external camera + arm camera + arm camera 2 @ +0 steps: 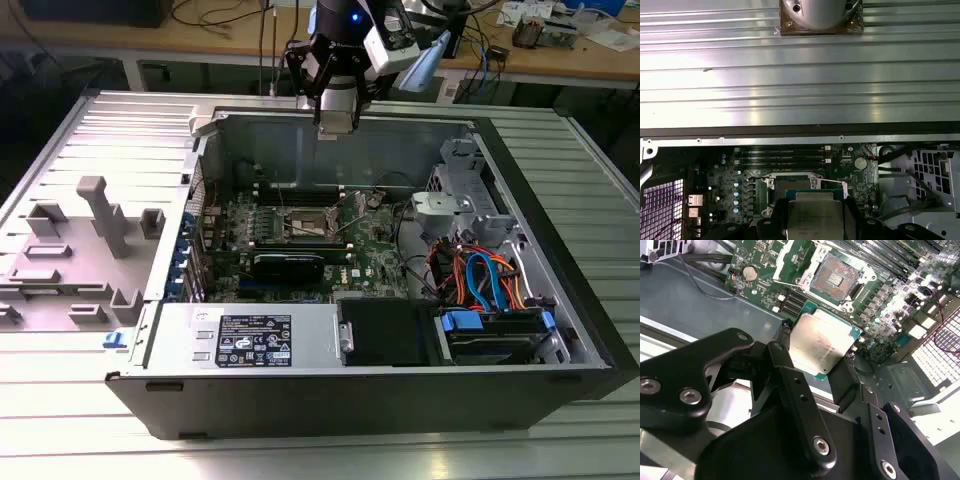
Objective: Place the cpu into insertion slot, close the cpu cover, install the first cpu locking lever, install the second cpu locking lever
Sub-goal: 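Place the cpu into insertion slot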
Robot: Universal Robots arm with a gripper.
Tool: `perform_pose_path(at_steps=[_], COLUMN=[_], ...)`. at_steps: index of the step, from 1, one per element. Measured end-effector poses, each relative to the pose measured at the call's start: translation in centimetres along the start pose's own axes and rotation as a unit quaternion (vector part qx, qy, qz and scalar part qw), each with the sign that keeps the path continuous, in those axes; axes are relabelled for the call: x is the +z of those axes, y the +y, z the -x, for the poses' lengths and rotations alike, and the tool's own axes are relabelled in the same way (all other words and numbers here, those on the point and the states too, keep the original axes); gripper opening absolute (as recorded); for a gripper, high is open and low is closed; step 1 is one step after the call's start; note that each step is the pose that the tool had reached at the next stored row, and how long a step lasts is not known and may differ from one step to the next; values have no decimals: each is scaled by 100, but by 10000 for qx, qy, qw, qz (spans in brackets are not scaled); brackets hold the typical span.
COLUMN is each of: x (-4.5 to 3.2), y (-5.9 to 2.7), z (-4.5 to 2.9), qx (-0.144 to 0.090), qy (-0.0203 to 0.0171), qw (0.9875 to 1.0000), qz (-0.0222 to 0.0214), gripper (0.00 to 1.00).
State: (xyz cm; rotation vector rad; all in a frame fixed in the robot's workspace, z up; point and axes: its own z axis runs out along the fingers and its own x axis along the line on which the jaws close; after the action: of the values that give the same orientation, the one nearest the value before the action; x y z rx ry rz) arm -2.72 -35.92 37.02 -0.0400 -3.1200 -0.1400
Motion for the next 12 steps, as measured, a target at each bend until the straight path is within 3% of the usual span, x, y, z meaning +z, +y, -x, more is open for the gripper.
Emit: perform_pose_path(at_steps=[9, 12], x=[1, 7], y=[-35, -41], z=[1, 2], qx=[18, 175], qy=[-2, -12], qw=[10000, 9998], qz=[1, 2], gripper=[55, 55])
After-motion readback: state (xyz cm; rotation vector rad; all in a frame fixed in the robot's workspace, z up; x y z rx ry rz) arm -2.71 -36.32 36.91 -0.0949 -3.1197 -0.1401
